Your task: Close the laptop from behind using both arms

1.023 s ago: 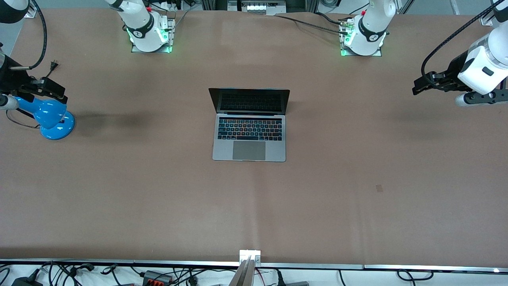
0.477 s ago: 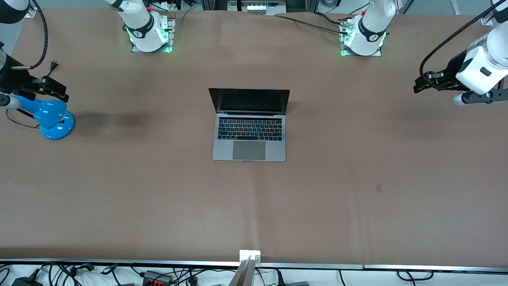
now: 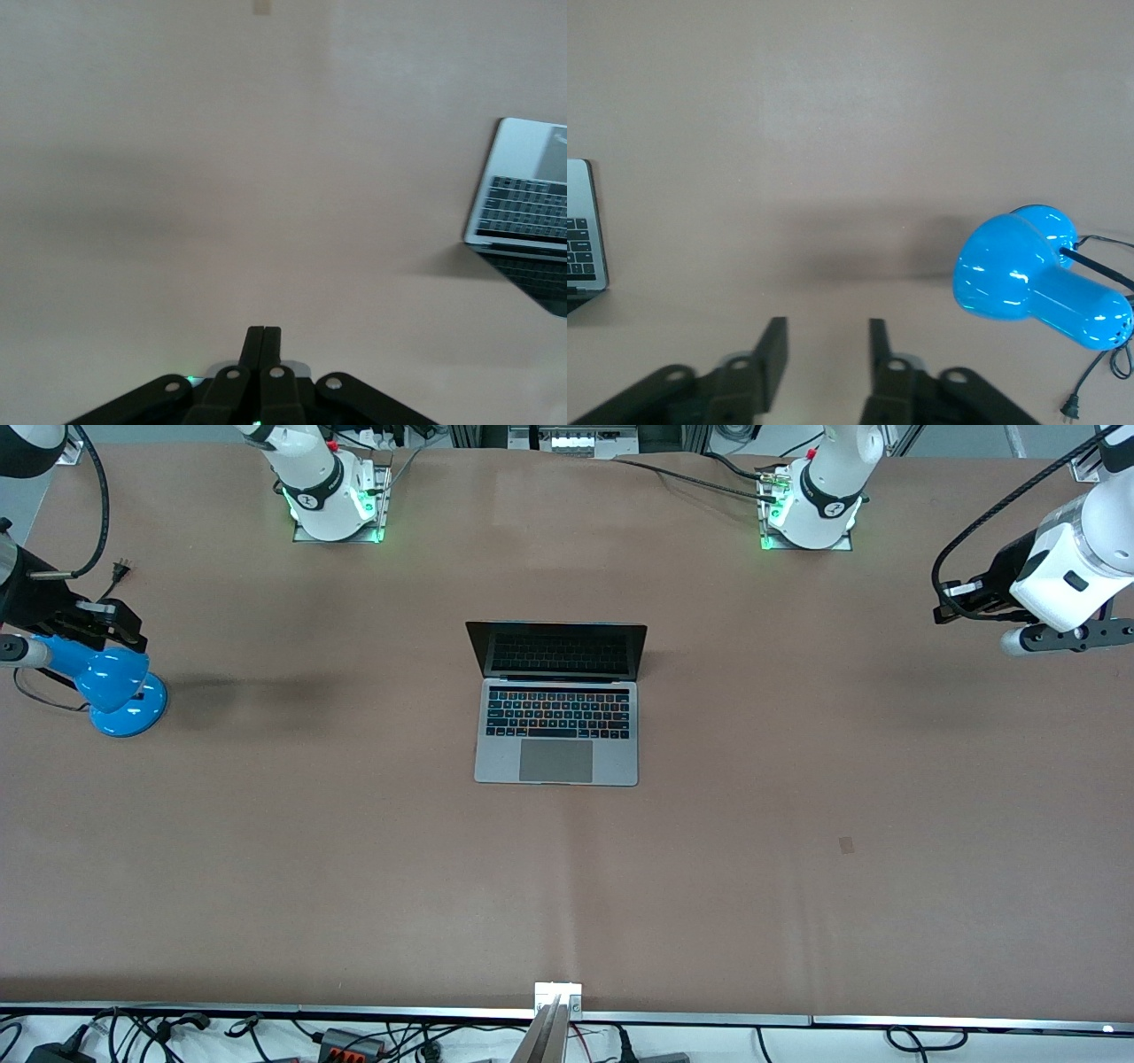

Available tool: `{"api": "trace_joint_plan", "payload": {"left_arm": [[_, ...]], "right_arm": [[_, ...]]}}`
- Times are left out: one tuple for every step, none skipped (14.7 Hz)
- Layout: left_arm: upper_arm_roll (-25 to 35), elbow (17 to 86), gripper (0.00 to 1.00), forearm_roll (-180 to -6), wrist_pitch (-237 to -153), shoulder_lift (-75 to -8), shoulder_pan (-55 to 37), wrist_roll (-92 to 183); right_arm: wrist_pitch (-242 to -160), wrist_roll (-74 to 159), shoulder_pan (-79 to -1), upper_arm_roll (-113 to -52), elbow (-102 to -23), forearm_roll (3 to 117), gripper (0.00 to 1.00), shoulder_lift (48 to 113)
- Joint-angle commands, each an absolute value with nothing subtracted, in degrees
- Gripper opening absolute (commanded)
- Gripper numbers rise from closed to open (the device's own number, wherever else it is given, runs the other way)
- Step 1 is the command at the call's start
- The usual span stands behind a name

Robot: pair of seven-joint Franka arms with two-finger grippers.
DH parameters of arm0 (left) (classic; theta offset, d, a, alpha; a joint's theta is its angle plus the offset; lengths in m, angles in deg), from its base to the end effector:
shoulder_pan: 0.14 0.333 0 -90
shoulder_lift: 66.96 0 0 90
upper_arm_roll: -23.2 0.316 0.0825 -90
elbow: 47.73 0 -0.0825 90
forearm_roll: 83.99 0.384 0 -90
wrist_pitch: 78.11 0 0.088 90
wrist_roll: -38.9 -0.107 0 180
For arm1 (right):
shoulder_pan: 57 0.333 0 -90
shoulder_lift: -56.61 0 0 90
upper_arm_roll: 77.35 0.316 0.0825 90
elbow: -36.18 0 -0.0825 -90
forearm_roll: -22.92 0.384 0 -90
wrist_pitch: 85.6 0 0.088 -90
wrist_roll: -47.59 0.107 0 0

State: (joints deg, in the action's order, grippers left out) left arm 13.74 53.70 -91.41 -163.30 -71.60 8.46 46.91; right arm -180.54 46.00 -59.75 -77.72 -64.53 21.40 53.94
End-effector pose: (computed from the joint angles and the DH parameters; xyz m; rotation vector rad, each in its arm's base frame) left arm 0.5125 -0.0253 0.5688 3.0180 0.1949 -0.3214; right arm 0.5406 -0.0322 0.5689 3.1164 -0.0369 -0.0859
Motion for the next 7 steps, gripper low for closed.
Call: {"api": "trace_joint_plan", "payload": {"left_arm": [[13.09, 52.73, 0.00, -93.04, -163.45, -70.74, 8.22, 46.89], [12.92, 53.07, 0.00, -93.13, -164.32, -70.65, 8.13, 46.89], [12.83, 53.16, 0.00, -93.13, -164.59, -70.13, 7.78, 46.37], [12.74, 53.95, 0.00, -93.48, -165.12, -69.69, 7.08, 46.89], [12.57, 55.70, 0.00, -96.96, -166.34, -69.16, 6.63, 47.07], [12.56, 57.98, 0.00, -101.26, -168.44, -69.25, 6.72, 47.33], [12.56, 59.48, 0.00, -102.52, -170.64, -69.25, 6.72, 47.16]], "right_arm": [[-180.35, 46.80, -59.03, -77.18, -65.86, 21.43, 0.00, 52.74], [-180.26, 46.80, -58.93, -77.18, -65.86, 21.43, 0.00, 52.91], [-180.26, 46.80, -58.93, -77.18, -65.95, 21.43, 0.00, 53.00], [-179.48, 46.71, -58.41, -77.18, -65.95, 21.43, 0.00, 53.35], [-178.08, 46.80, -57.36, -77.18, -65.86, 21.43, 0.00, 54.23], [-177.37, 46.63, -55.96, -77.18, -65.86, 21.43, 0.00, 54.76], [-176.32, 46.80, -54.46, -77.18, -65.95, 21.43, 0.00, 55.37]]}}
